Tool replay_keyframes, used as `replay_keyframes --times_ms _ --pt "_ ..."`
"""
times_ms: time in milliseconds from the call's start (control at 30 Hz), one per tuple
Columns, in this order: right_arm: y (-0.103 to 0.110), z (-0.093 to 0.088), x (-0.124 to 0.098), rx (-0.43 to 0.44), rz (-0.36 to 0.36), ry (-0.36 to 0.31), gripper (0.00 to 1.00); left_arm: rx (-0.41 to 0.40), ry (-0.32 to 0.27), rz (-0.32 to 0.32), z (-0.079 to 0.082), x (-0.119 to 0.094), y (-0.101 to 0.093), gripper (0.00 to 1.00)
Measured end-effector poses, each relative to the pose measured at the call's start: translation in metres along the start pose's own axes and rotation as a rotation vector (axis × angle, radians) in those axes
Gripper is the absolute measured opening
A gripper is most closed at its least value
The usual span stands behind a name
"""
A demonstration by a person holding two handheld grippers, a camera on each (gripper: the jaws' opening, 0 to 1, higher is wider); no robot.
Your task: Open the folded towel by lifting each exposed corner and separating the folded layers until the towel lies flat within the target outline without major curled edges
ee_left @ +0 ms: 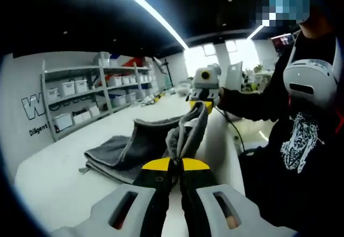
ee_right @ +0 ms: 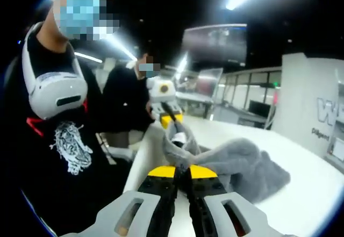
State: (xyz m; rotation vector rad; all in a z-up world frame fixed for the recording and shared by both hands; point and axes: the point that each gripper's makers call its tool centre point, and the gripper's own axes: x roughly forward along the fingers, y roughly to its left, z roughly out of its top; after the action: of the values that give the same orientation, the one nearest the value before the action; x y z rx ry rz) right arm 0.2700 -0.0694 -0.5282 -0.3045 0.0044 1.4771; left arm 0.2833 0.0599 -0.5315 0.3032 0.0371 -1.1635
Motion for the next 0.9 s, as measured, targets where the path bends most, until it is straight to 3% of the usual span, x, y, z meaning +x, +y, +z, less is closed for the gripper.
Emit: replay_keyframes --times_ms 900 --pt "0.016 -0.026 0.004 -0.031 0.027 0.063 0.03 0.006 0.069 -0.048 -0.028 0.002 -0.019 0.04"
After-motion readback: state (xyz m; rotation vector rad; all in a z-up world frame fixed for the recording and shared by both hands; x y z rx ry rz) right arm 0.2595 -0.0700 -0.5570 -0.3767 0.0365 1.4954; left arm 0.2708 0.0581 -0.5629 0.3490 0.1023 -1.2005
